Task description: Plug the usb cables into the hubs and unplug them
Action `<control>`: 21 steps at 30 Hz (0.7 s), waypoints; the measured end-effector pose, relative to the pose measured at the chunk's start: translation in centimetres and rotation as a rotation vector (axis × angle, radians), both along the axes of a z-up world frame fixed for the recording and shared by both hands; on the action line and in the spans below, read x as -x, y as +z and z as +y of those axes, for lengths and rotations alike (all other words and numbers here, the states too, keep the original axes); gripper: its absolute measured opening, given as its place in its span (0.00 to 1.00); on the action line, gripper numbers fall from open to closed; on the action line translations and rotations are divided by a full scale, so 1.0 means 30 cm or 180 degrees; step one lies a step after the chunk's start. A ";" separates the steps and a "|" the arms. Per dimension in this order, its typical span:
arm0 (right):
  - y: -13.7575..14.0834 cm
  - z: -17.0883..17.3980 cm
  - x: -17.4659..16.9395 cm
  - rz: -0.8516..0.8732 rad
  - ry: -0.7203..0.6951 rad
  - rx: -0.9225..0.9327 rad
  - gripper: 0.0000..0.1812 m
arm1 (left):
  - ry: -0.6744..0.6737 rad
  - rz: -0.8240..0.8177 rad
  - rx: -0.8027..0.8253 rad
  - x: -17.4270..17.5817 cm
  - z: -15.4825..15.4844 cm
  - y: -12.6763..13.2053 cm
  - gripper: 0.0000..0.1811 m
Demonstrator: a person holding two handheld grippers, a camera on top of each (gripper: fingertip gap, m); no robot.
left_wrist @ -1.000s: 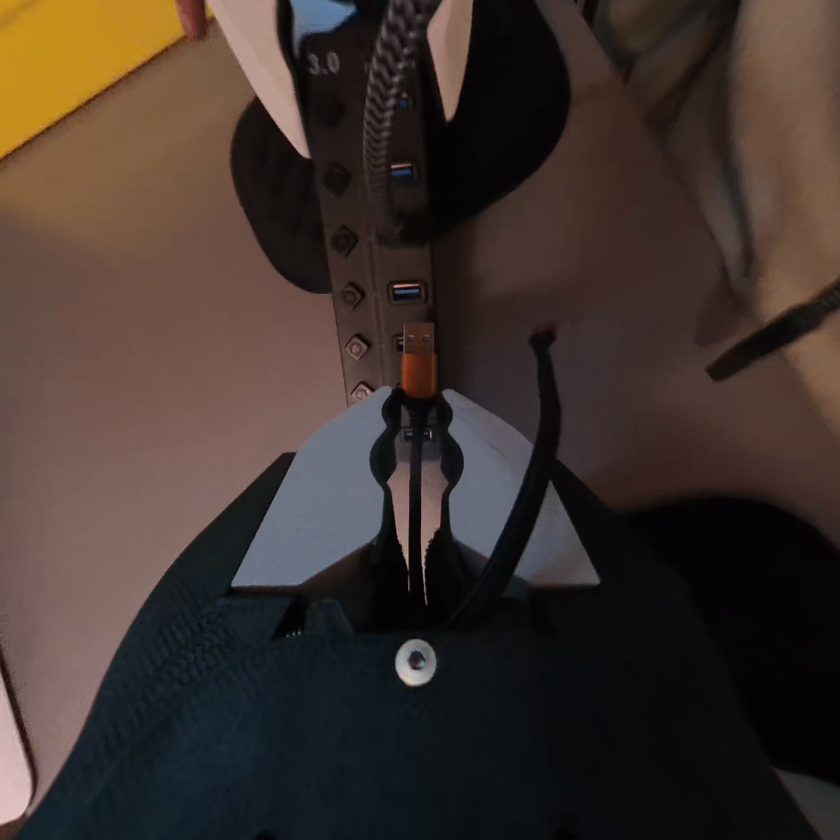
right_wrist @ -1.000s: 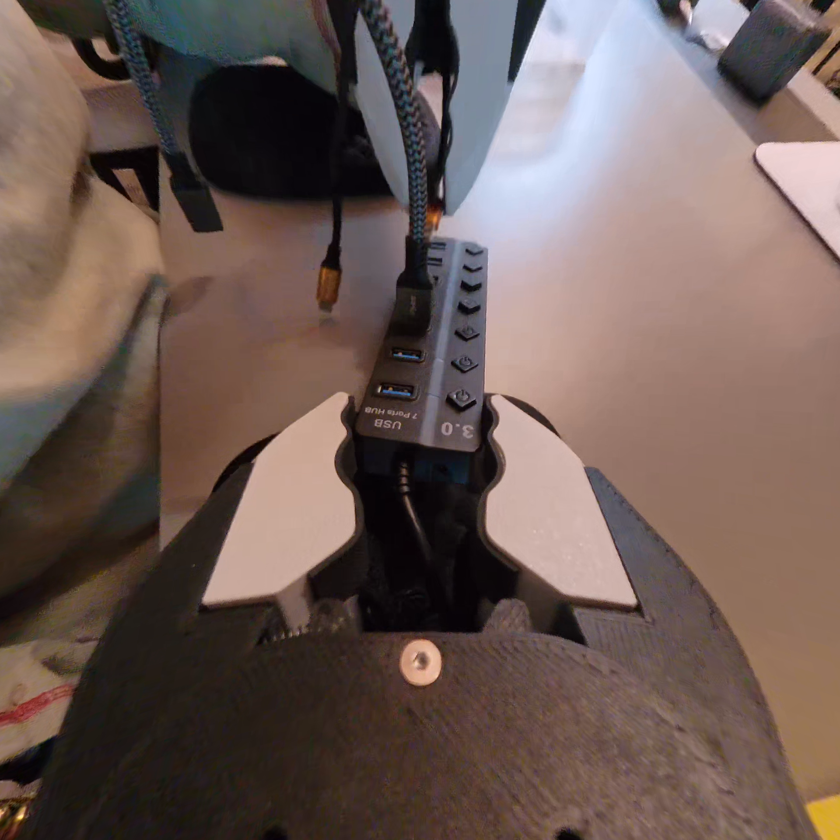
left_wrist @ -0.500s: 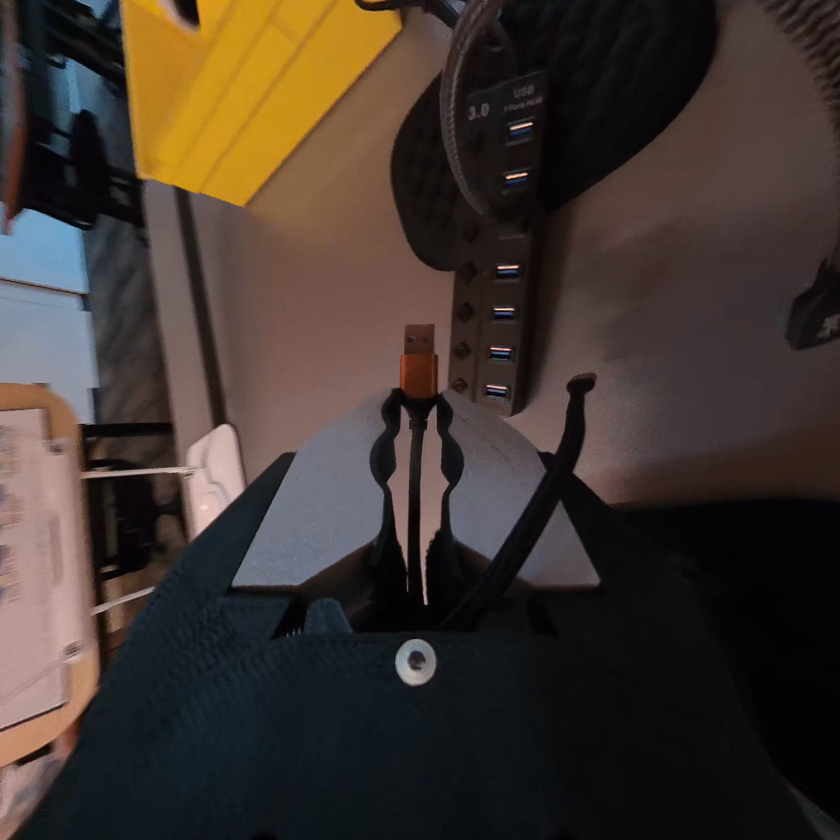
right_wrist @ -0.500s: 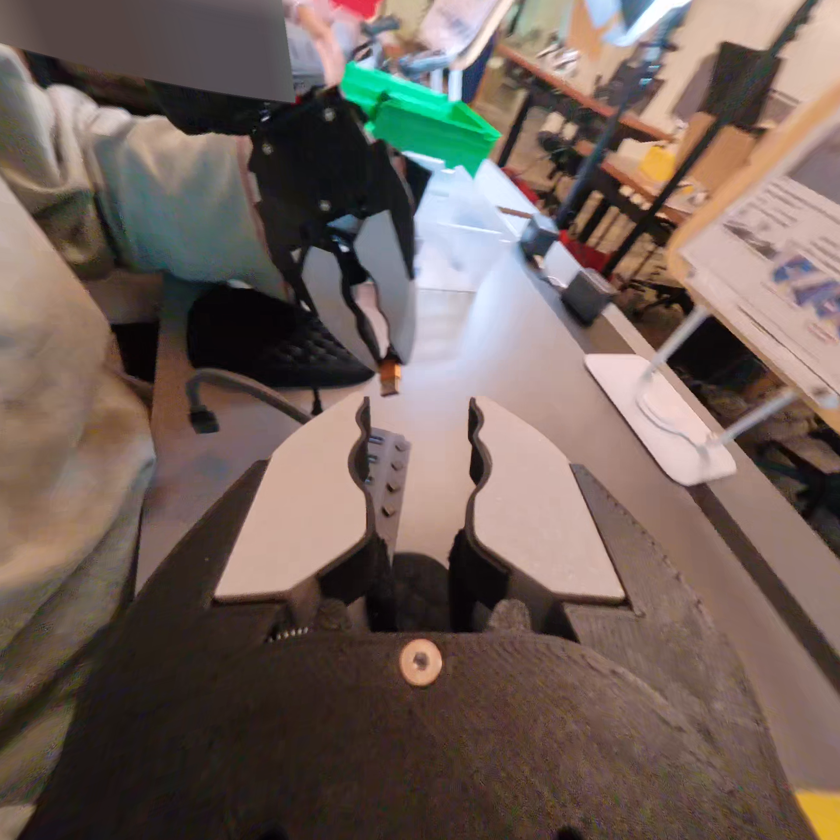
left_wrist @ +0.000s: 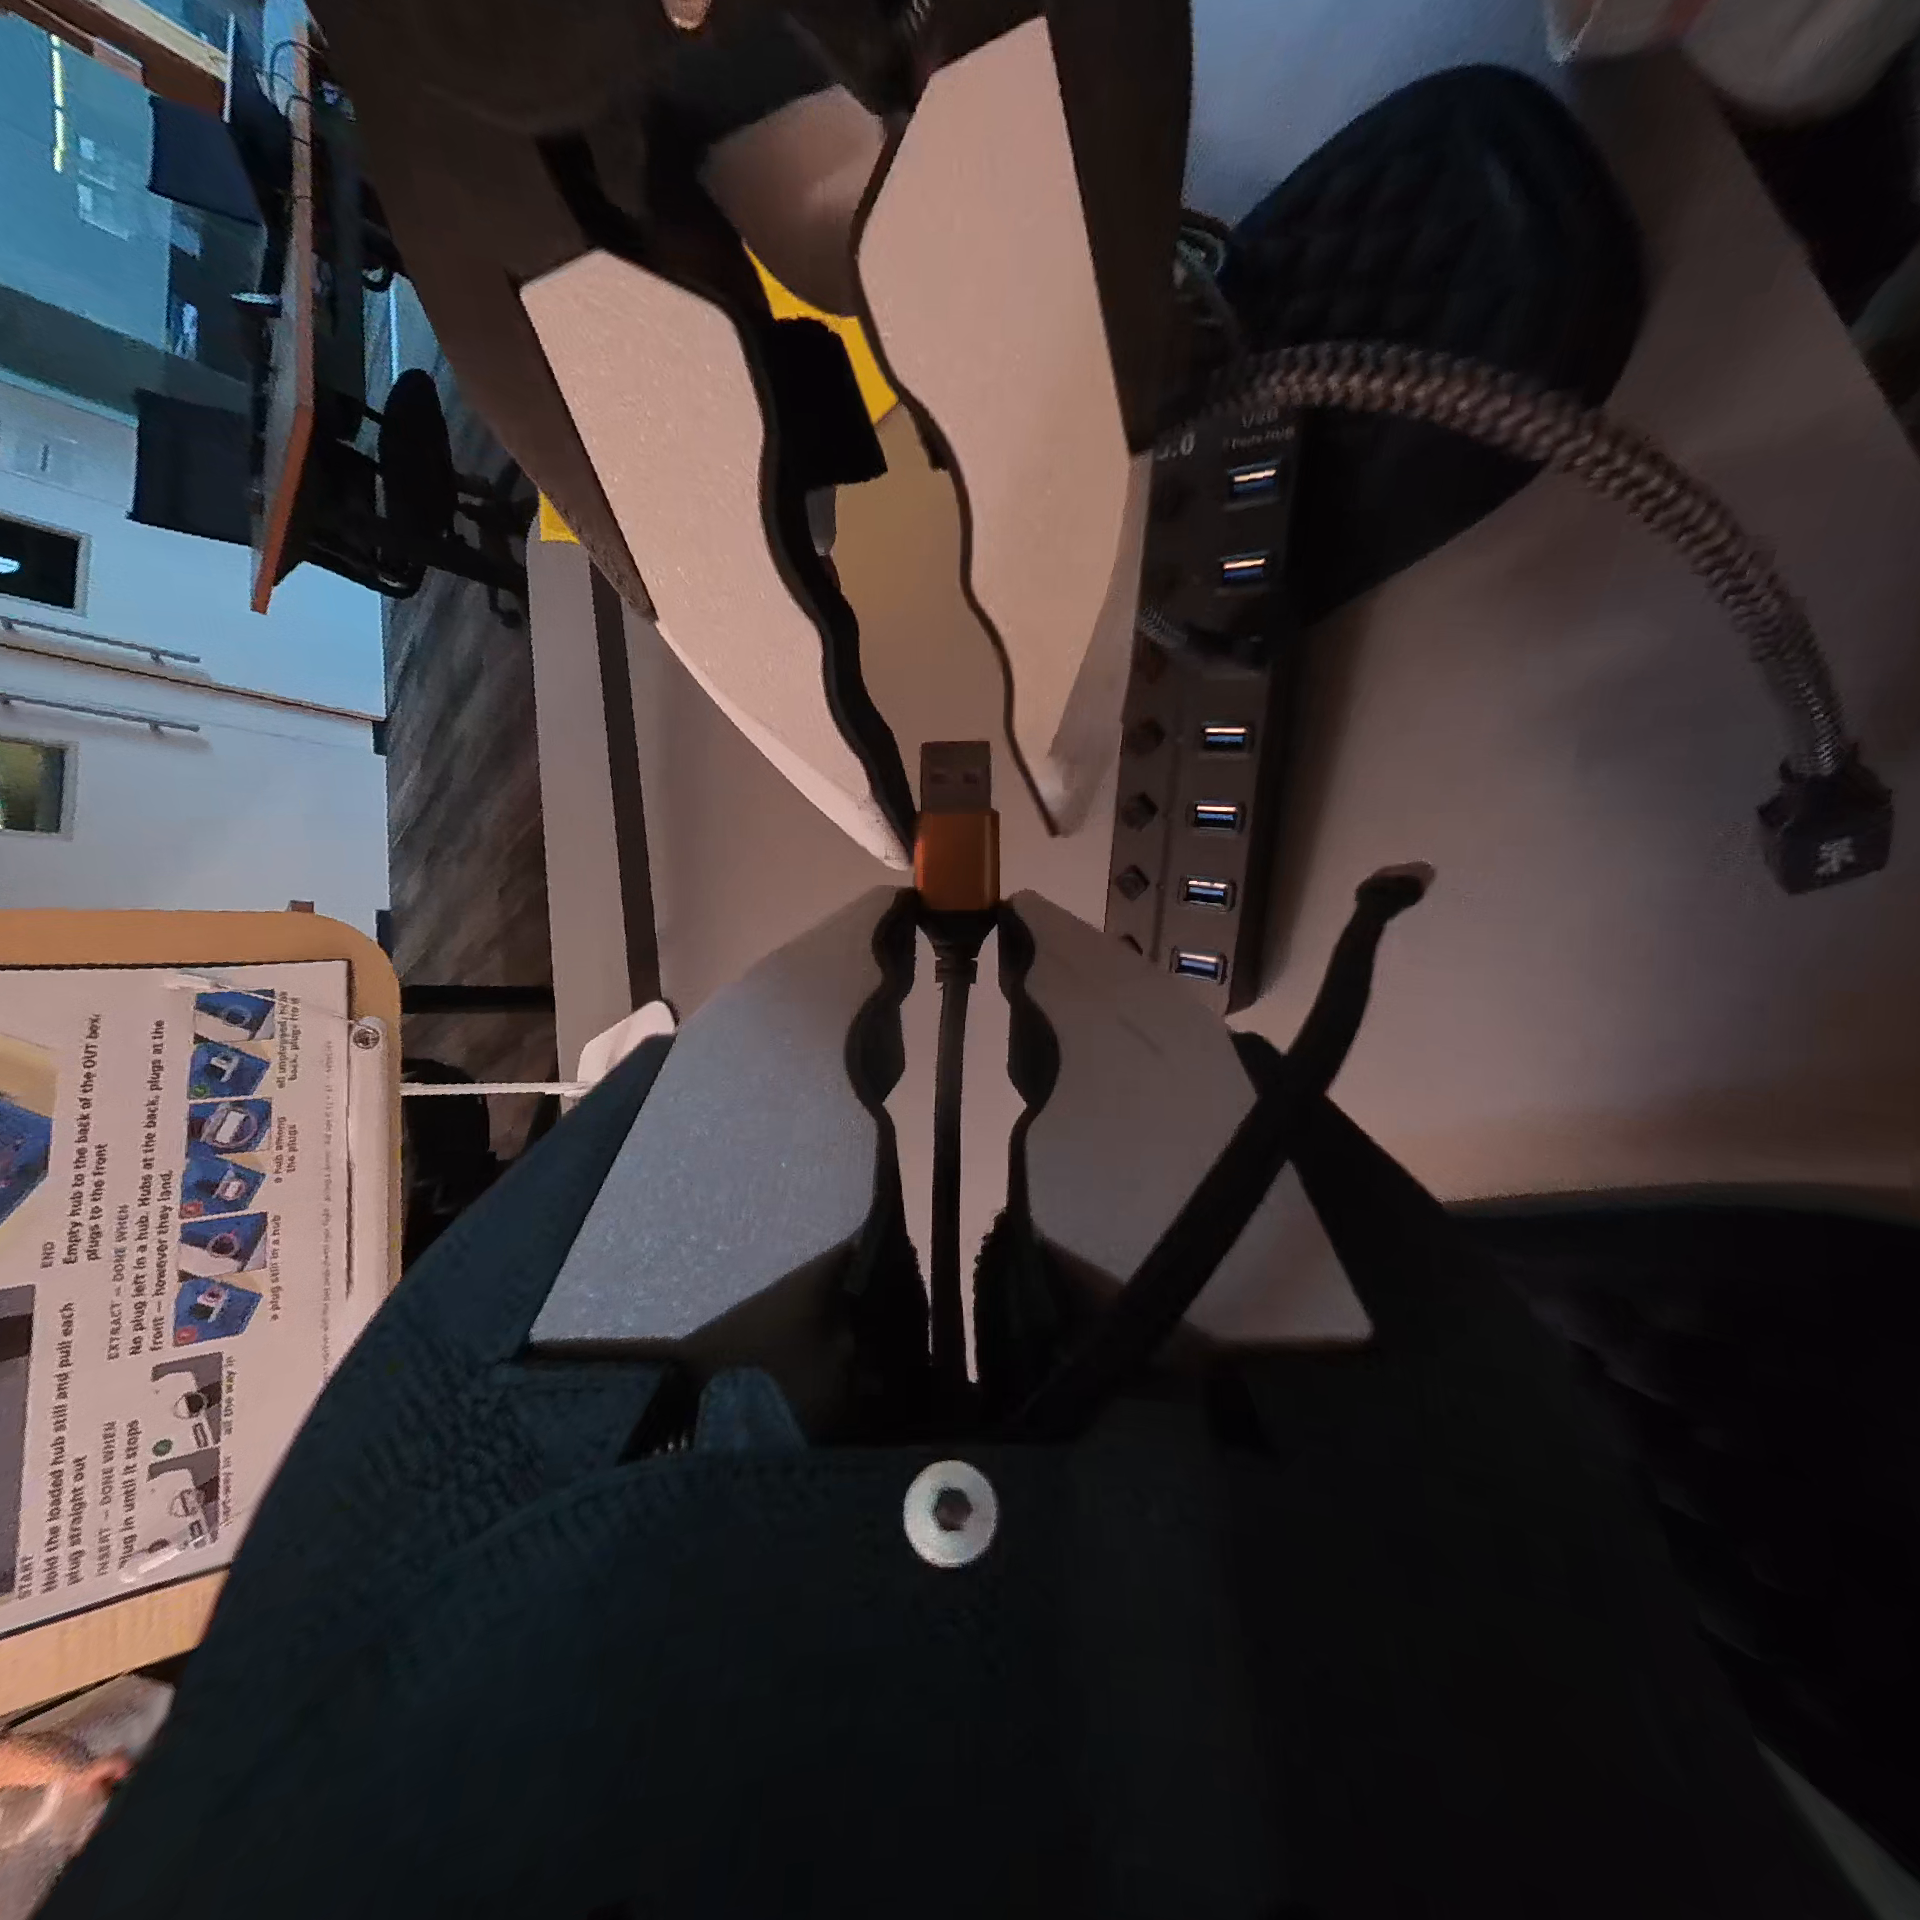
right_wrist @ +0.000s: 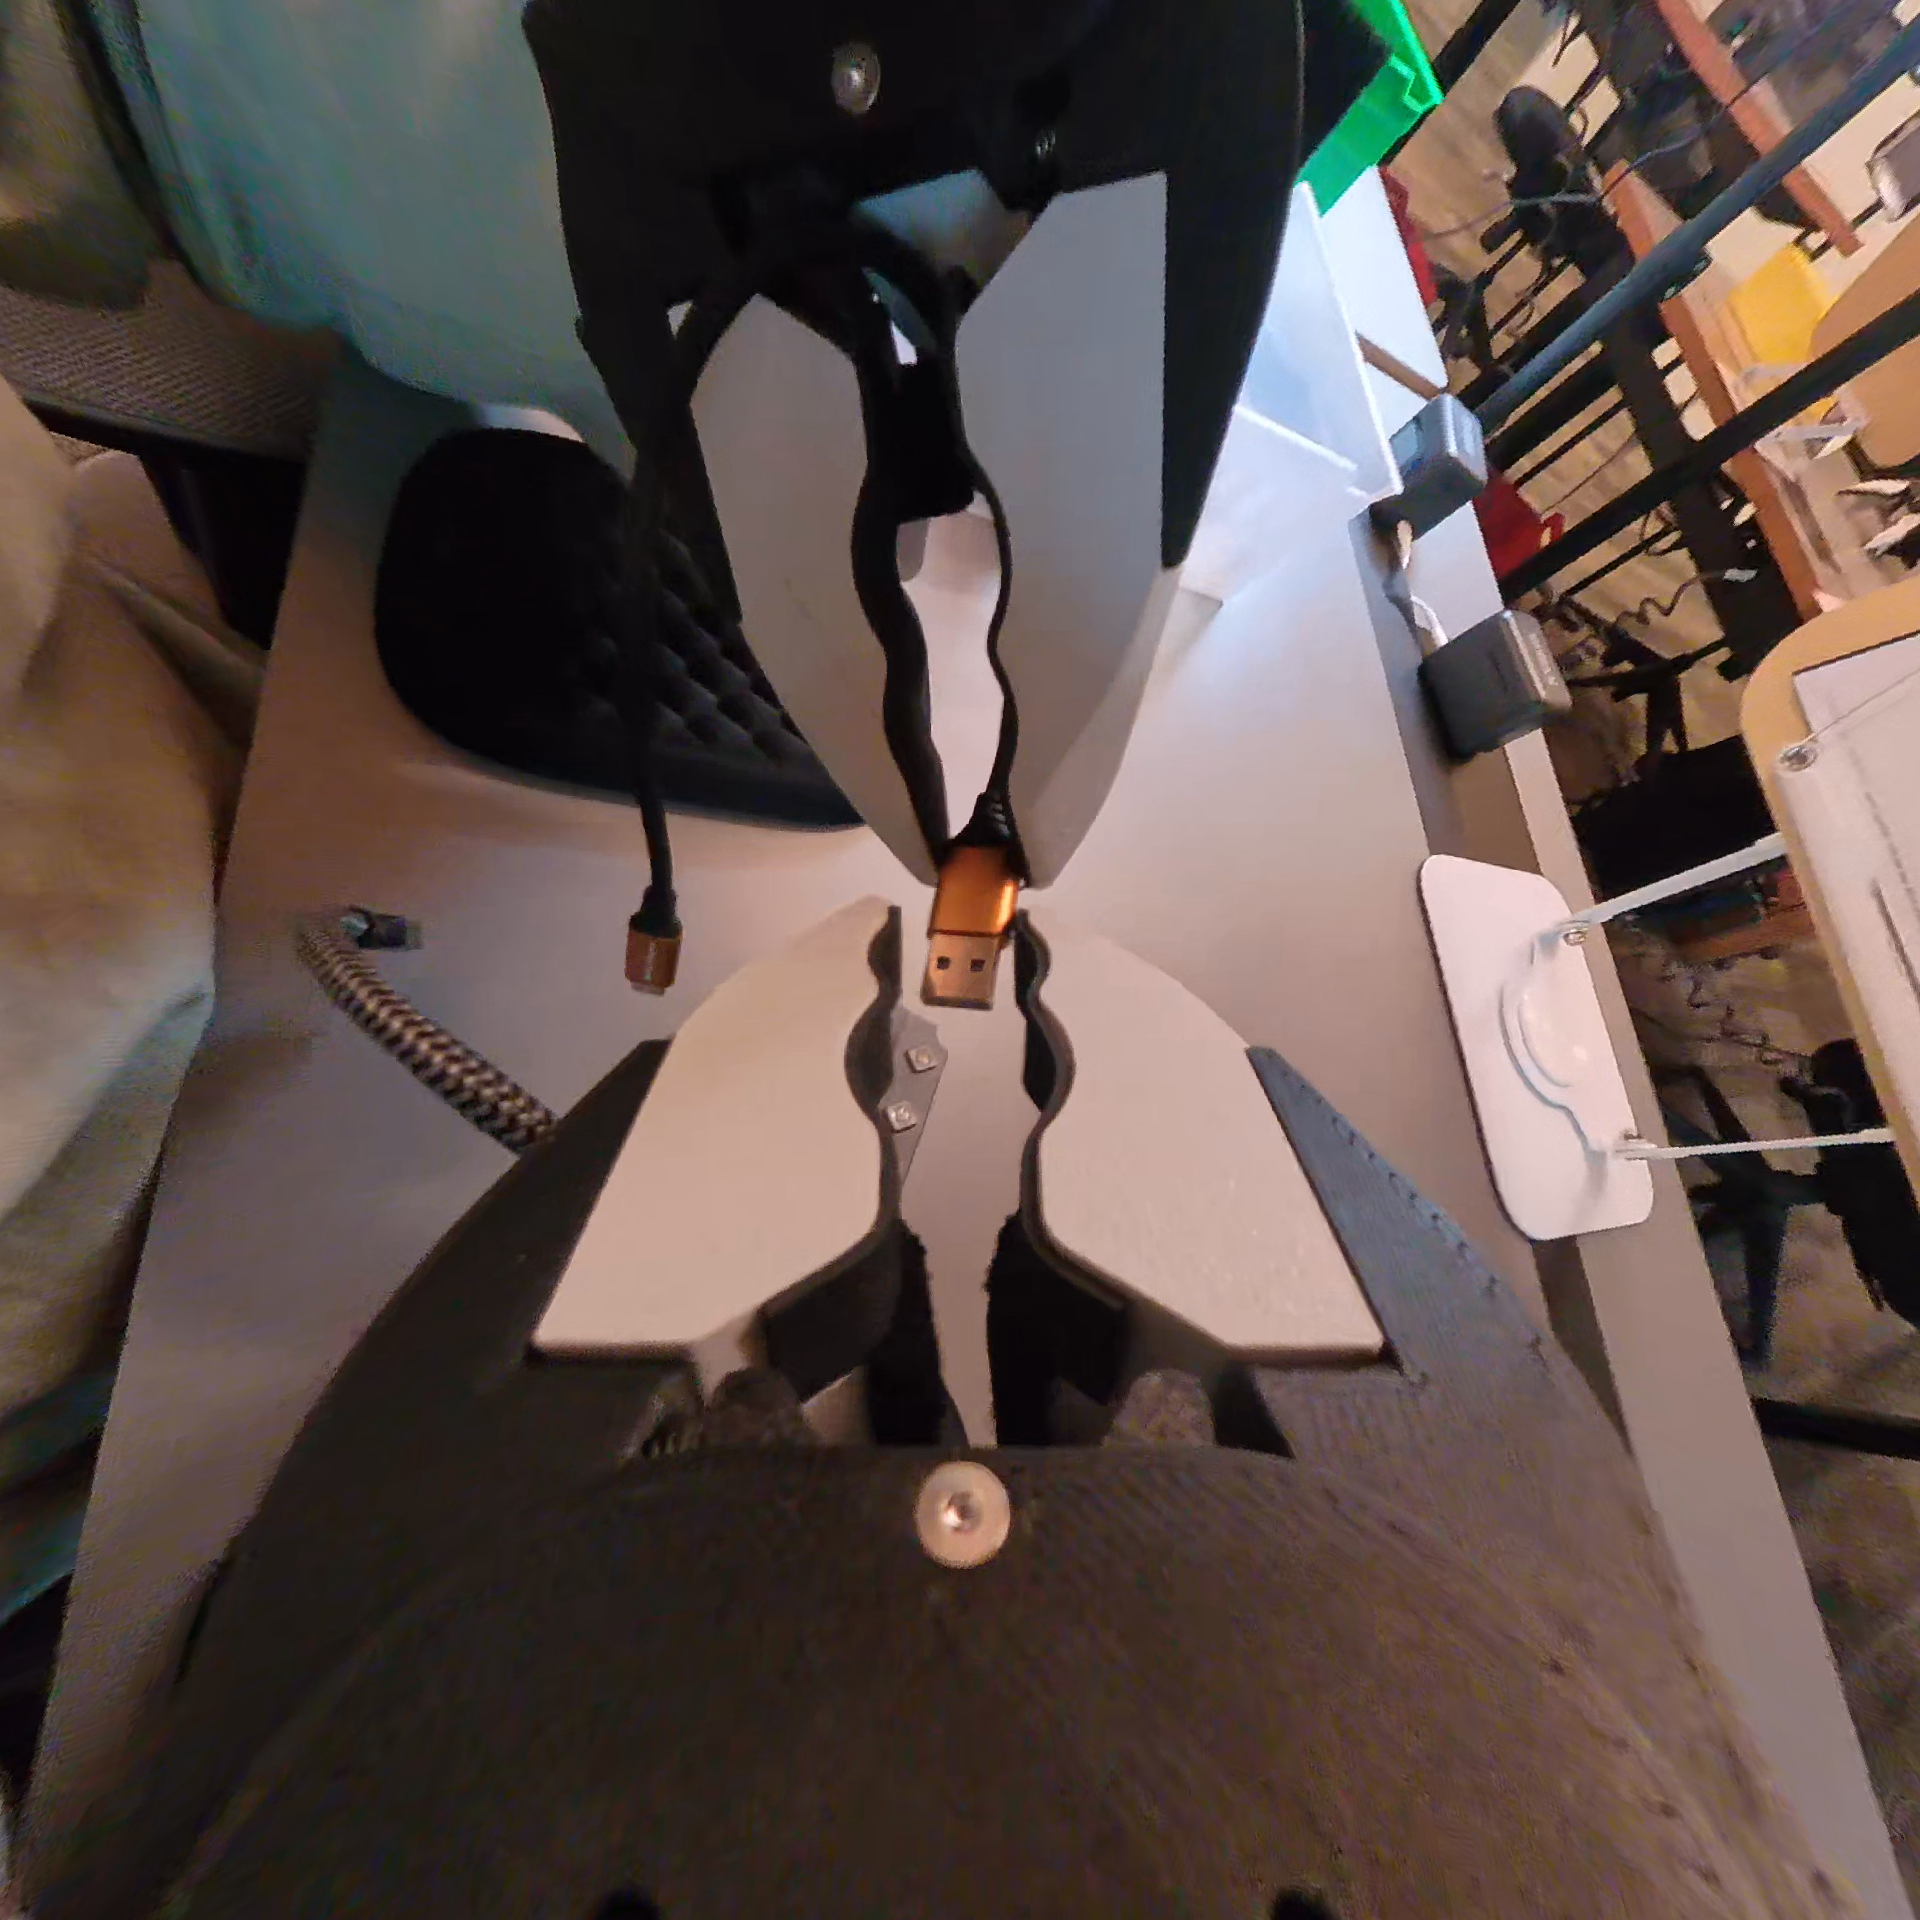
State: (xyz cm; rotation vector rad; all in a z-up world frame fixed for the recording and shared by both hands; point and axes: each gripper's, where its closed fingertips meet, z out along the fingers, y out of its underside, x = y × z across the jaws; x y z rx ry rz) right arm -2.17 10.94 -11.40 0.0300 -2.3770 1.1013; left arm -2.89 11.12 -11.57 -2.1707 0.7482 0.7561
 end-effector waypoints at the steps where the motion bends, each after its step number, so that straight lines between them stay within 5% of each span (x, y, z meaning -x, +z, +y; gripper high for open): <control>1: 0.004 0.002 0.003 0.0059 0.0000 -0.0011 0.08 | -0.0025 -0.0037 -0.0006 -0.005 0.002 0.000 0.09; 7: 0.053 0.005 -0.006 0.0304 0.0145 0.0297 0.08 | -0.0145 -0.0252 -0.0392 -0.019 0.008 0.045 0.09; 15: 0.145 0.016 -0.065 0.0230 0.0579 0.1190 0.08 | -0.0635 -0.0823 -0.1923 -0.051 -0.026 0.206 0.19; 21: 0.109 0.006 -0.049 -0.0495 0.0510 0.1390 0.08 | -0.0669 0.0339 -0.1607 -0.059 -0.012 0.142 0.13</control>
